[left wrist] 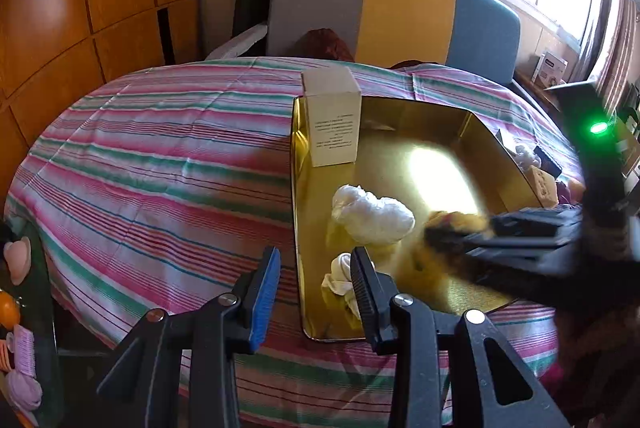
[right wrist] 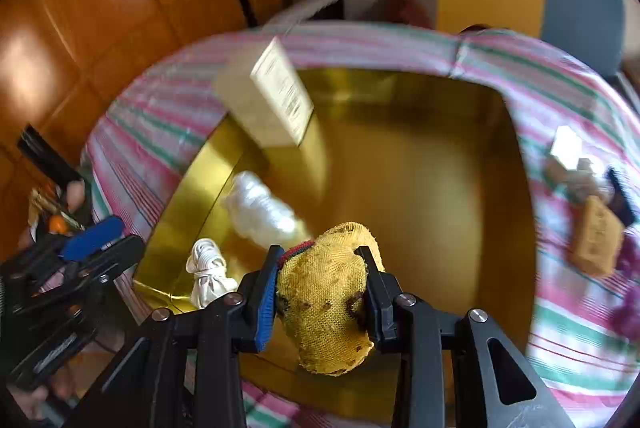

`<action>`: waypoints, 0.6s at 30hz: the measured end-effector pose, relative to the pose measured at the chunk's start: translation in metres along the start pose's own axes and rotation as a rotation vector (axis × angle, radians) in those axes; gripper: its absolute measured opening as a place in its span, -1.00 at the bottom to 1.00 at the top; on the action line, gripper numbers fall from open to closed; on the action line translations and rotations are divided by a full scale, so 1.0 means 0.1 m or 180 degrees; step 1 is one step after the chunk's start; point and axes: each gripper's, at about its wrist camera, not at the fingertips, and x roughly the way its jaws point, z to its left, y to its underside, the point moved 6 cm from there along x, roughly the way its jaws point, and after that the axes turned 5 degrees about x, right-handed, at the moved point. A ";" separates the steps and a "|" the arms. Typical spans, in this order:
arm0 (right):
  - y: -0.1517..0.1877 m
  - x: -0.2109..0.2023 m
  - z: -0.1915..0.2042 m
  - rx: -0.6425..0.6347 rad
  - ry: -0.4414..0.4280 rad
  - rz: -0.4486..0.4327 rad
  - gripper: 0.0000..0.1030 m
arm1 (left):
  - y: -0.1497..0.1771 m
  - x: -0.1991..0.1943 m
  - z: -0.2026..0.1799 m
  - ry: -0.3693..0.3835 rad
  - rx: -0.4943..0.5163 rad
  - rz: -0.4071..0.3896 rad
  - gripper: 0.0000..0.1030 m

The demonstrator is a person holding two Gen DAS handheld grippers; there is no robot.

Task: Organize objects
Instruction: 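Lower the yellow sock into the gold tray and open the right gripper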

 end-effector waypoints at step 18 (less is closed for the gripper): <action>-0.02 0.21 0.30 0.0222 -0.0628 -0.0001 0.37 | 0.01 0.04 0.16 -0.0103 -0.0140 0.0005 -0.28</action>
